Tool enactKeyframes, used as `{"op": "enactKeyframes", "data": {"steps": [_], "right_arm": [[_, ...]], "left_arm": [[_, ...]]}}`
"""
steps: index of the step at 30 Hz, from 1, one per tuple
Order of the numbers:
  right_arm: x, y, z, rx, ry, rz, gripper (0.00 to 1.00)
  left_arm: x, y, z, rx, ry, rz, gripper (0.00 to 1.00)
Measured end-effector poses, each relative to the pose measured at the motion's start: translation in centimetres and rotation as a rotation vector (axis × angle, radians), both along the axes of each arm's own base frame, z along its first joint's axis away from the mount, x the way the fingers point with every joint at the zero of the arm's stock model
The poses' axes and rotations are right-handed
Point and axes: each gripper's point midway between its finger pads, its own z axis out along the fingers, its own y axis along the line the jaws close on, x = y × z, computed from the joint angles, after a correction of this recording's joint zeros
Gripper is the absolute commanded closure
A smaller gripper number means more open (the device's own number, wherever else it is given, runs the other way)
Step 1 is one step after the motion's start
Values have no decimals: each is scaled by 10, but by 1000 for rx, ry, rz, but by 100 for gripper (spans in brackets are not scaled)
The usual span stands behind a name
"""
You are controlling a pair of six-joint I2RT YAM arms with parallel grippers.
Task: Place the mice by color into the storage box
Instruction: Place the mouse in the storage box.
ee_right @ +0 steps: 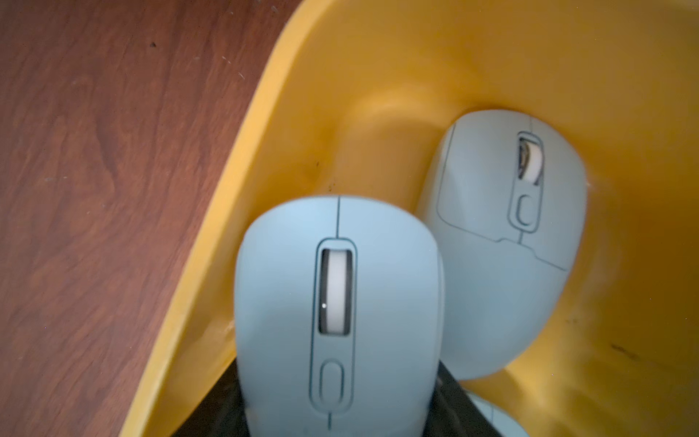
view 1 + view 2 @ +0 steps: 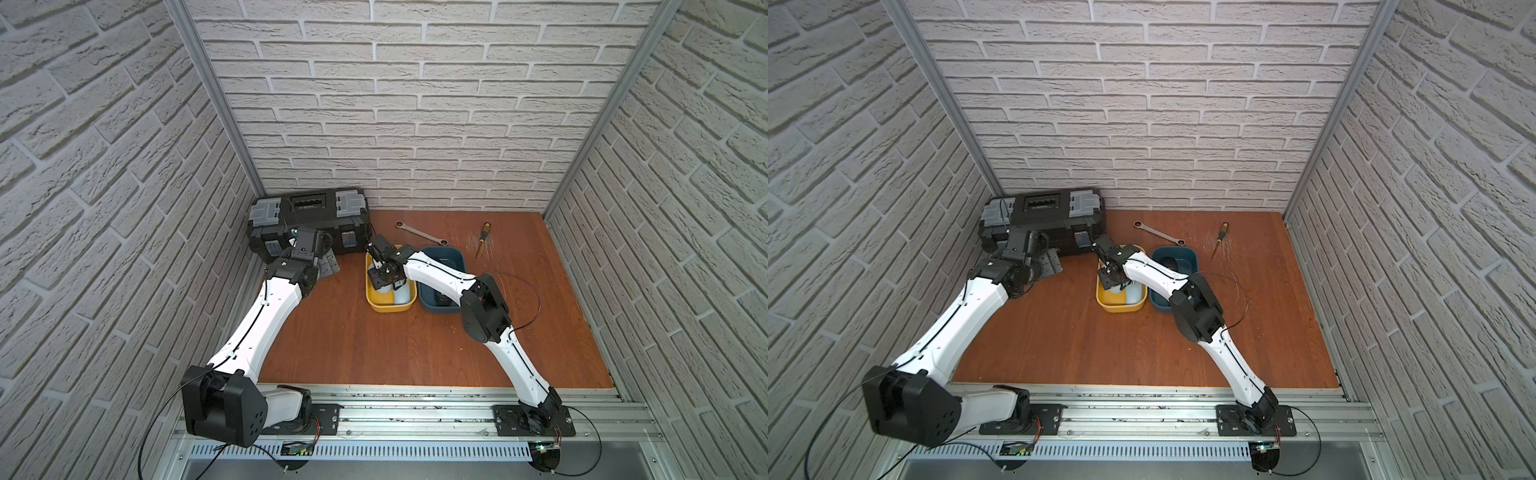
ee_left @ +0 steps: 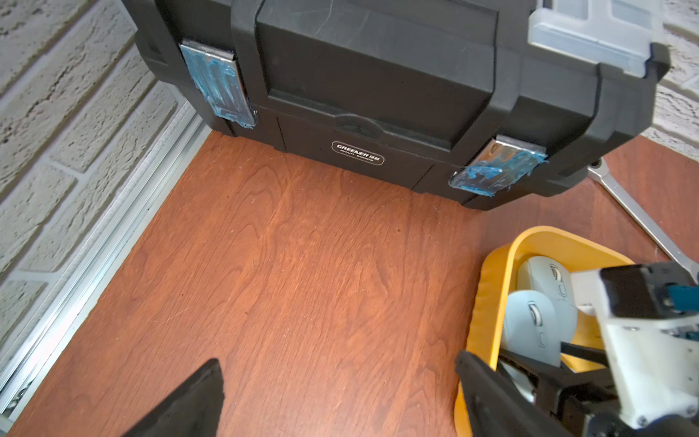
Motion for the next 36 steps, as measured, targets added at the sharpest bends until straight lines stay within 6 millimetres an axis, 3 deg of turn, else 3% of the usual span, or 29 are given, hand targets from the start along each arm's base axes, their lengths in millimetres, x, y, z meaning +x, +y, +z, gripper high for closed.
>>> {"op": "enactKeyframes", "data": {"steps": [4,8,14,17,20,24,27,29,32,36], "right_arm": [[0,-1,0,-2,4,-4,35],[6,2,13,13,-23,-9,27],[15,3,35,27,-69,-19,26],[15,-1,52,35,-84,-18,26],[15,-11,84,51,-127,-23,26],[13,-52,147,68,-215,-69,26],[13,-103,184,82,-273,-144,26],[14,-143,198,62,-310,-211,26],[8,-209,200,10,-357,-332,26],[-13,-274,168,-19,-379,-427,25]], "left_arm": [[1,-1,1,-2,-3,-3,2],[2,-2,1,-3,-5,-4,2],[9,-8,4,-7,1,-31,2],[18,-12,11,-10,-8,-43,2],[25,-13,21,-12,-13,-43,2],[36,-17,31,-10,-10,-62,2],[45,-24,28,-16,18,-99,2],[52,-29,21,-20,41,-118,2],[58,-33,5,-14,81,-140,2],[65,-36,-6,1,78,-183,2]]}}
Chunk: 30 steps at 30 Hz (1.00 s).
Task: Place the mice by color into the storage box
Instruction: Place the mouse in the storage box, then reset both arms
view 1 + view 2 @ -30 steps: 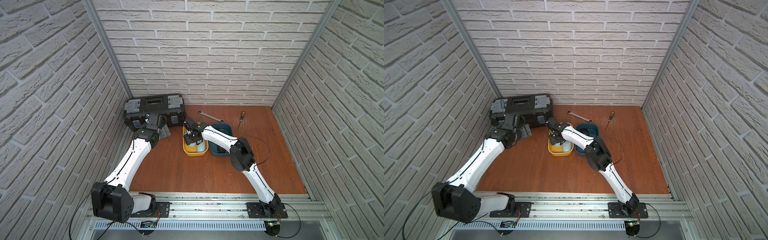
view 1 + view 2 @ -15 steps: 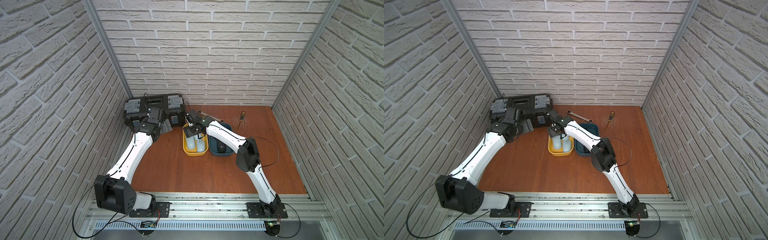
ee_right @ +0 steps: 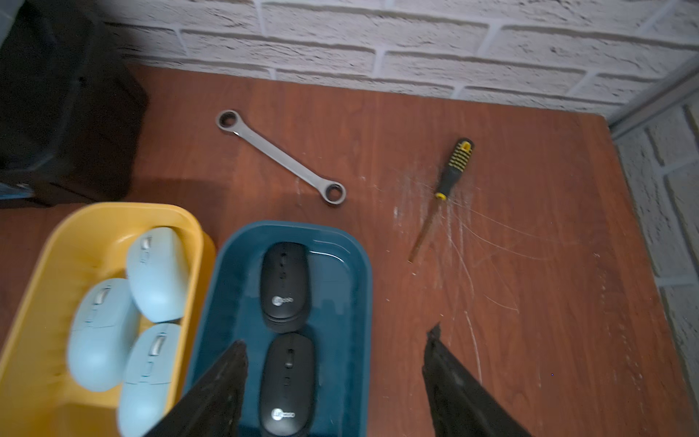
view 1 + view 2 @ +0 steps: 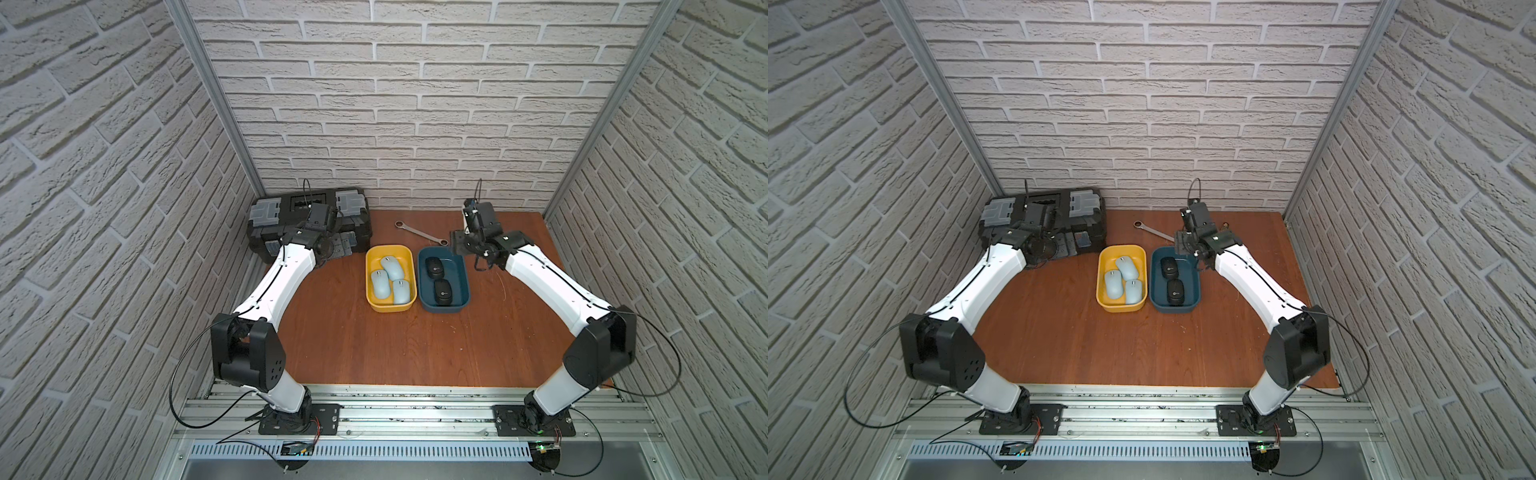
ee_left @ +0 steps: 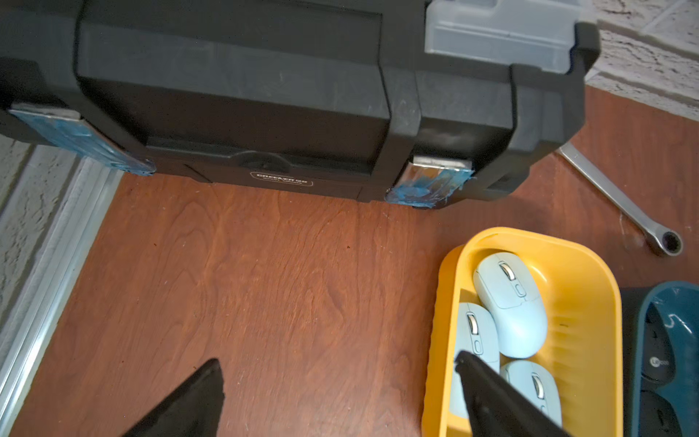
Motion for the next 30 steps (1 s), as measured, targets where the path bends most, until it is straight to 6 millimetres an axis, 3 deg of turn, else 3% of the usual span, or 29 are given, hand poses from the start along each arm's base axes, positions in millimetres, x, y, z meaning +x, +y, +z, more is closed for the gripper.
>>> {"op": "enactKeyframes", "data": {"steps": [5,10,16,23,27,30], "right_arm": [[-26,-60,-48,-13,-18,-95,27],[-38,-106,-79,-12,-47,-191,30],[-41,-121,-77,-48,-144,-219,22],[-49,-160,-83,-73,-243,-318,21],[-47,-162,-95,-73,-236,-299,24],[-44,-157,-93,-65,-263,-266,24]], "left_arm": [[4,-5,-26,42,-1,-100,2],[1,-9,-74,62,68,-173,2],[-10,12,-96,69,1,-141,2],[-7,48,-82,92,-154,-68,2],[-6,62,-88,117,-187,-38,2],[-2,64,-89,130,-199,-31,3]]}}
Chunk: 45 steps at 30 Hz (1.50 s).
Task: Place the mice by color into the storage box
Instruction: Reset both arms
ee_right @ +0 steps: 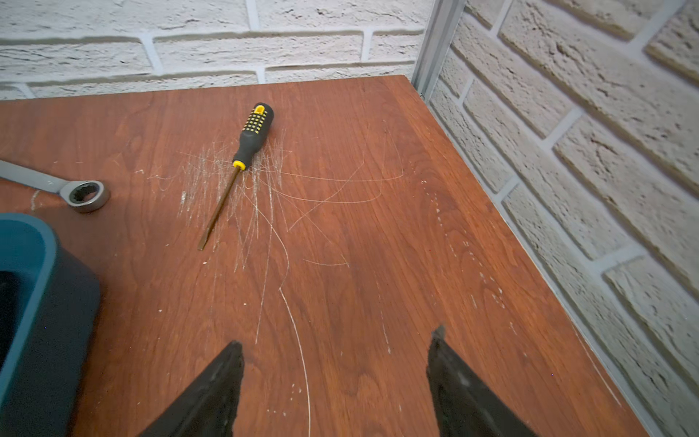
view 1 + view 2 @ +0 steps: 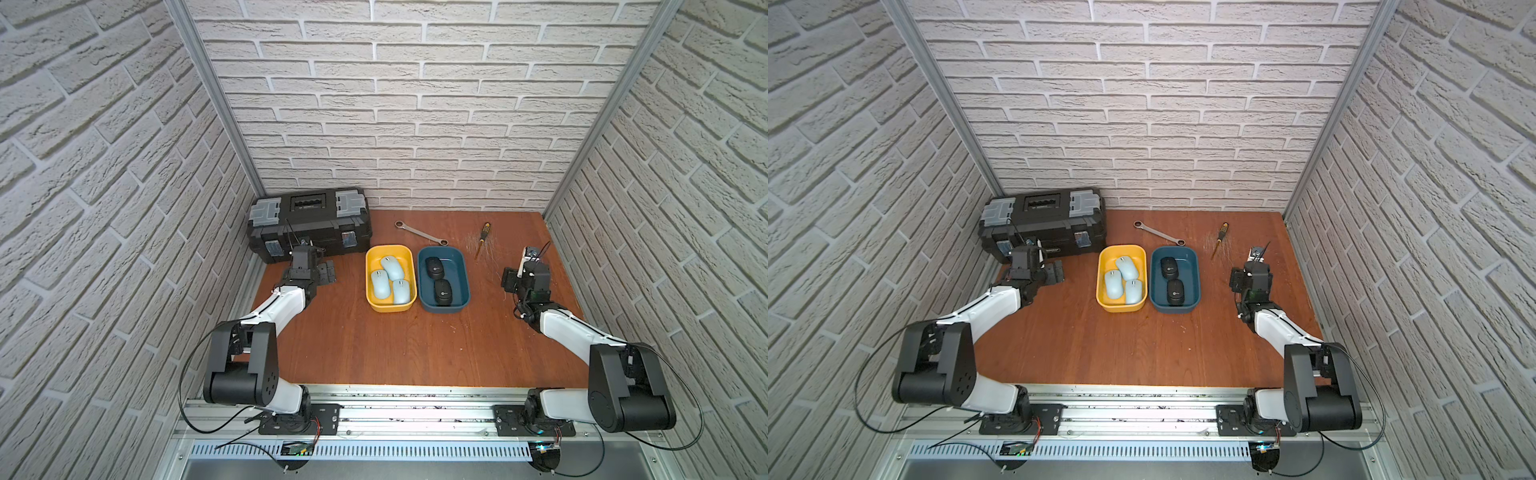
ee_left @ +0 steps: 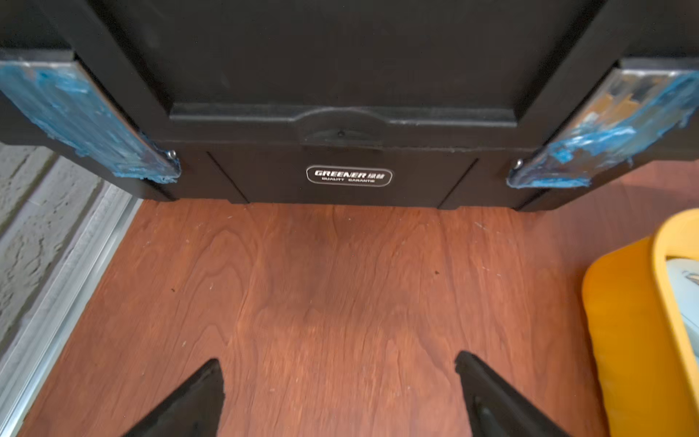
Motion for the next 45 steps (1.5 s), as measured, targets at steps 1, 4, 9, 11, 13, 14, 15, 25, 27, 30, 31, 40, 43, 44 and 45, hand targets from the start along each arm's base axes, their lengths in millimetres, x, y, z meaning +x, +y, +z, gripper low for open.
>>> {"op": "enactKeyframes", "data": {"steps": [1,4,9,11,13,14,15,25,27,30,31,40,43,44,45], "right_arm": [[0,2,1,2,-14,12,24],[-6,7,-5,12,-28,42,24],[-2,13,-10,13,-35,80,24],[1,13,-13,13,-46,83,26],[1,15,-22,13,-44,91,28],[0,16,-28,13,-42,97,28],[-3,17,-35,13,-39,103,28],[-14,23,-44,0,-103,130,0],[-8,27,-45,-14,-91,151,0],[2,32,-43,-21,-86,175,0],[3,32,-41,-22,-90,177,0],[3,33,-42,-24,-83,185,0],[3,37,-43,-23,-75,208,0],[3,37,-44,-24,-72,213,0],[3,38,-44,-22,-71,217,0]], "left_arm": [[1,0,0,4,-6,1,3],[2,2,1,26,-37,-6,3],[-5,6,-8,78,-30,-21,3],[-8,8,-13,91,-38,-22,3],[-14,9,-19,106,-38,-29,3],[-17,9,-22,113,-38,-35,2],[-18,8,-25,123,-42,-49,2],[-27,15,-33,194,-168,-89,4],[-24,15,-29,199,-204,-83,4],[-22,19,-27,205,-228,-65,4],[-22,20,-27,205,-233,-61,4],[-16,35,-27,158,-244,-37,2],[-16,30,-30,130,-279,-70,2],[-18,28,-35,120,-268,-82,2],[-19,27,-38,111,-263,-91,2]]}}
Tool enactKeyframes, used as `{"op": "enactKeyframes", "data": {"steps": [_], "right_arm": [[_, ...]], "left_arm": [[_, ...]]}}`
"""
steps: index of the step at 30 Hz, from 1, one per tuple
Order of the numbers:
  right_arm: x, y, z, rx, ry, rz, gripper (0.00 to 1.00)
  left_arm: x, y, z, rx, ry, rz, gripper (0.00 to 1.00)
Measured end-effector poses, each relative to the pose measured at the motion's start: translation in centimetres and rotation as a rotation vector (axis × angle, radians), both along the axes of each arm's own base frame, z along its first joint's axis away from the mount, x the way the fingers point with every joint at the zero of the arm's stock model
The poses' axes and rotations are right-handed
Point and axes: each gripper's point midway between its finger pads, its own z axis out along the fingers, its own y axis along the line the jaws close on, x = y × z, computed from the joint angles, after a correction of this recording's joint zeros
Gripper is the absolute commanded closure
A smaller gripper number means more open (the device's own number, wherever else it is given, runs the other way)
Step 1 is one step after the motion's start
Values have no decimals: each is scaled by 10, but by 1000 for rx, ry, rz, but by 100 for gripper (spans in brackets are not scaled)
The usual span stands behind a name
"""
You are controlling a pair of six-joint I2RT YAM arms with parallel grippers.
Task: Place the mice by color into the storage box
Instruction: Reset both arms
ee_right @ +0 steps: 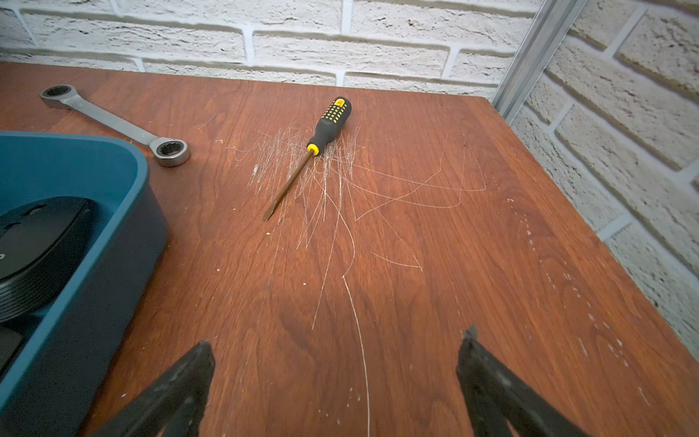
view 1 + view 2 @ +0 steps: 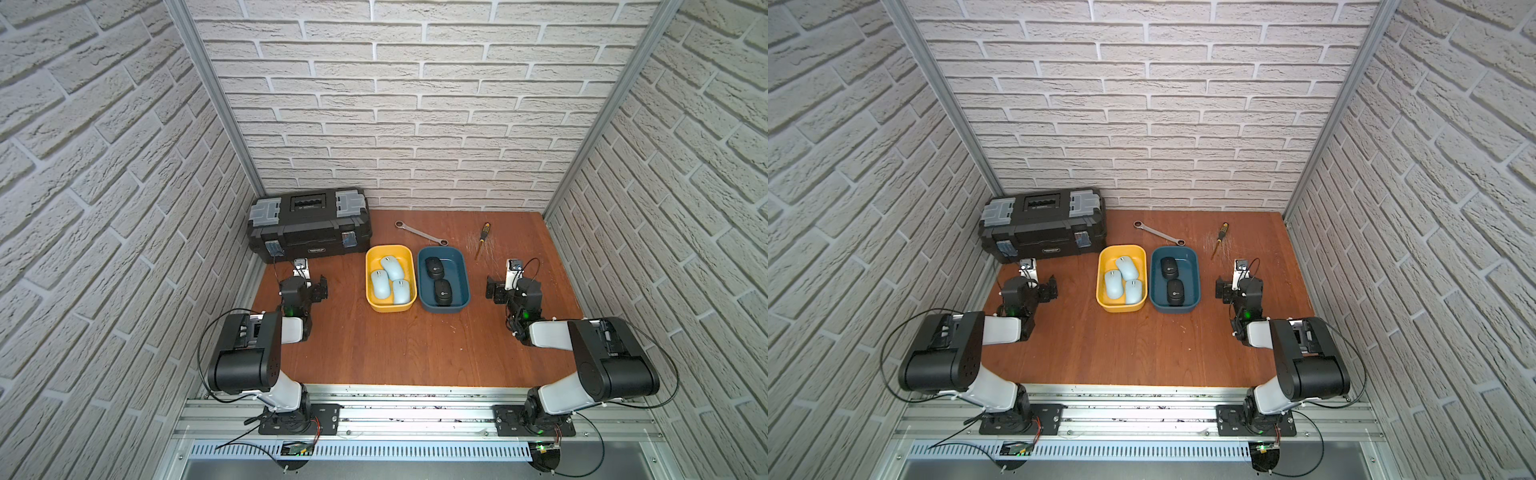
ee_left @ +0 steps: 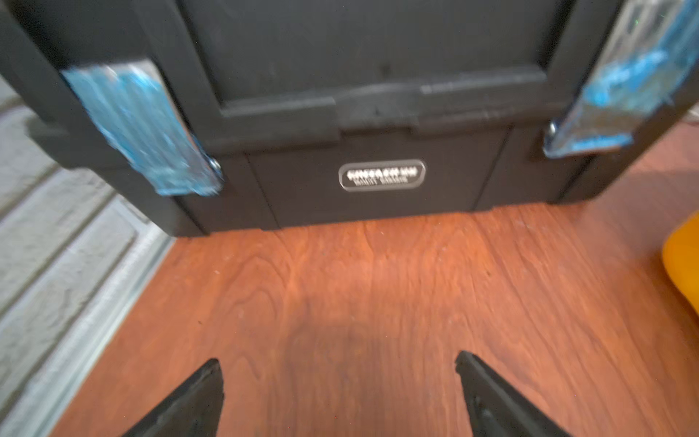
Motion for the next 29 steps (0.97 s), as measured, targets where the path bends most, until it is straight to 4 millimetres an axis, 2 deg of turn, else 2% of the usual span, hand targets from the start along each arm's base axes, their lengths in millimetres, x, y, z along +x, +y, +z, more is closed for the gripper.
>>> {"op": "enactKeyframes", "data": {"steps": [29], "right_arm": [[1,5,-1,7,6,29,0]], "left_arm": [[1,-2,0,-55,-8,-44,2]]}}
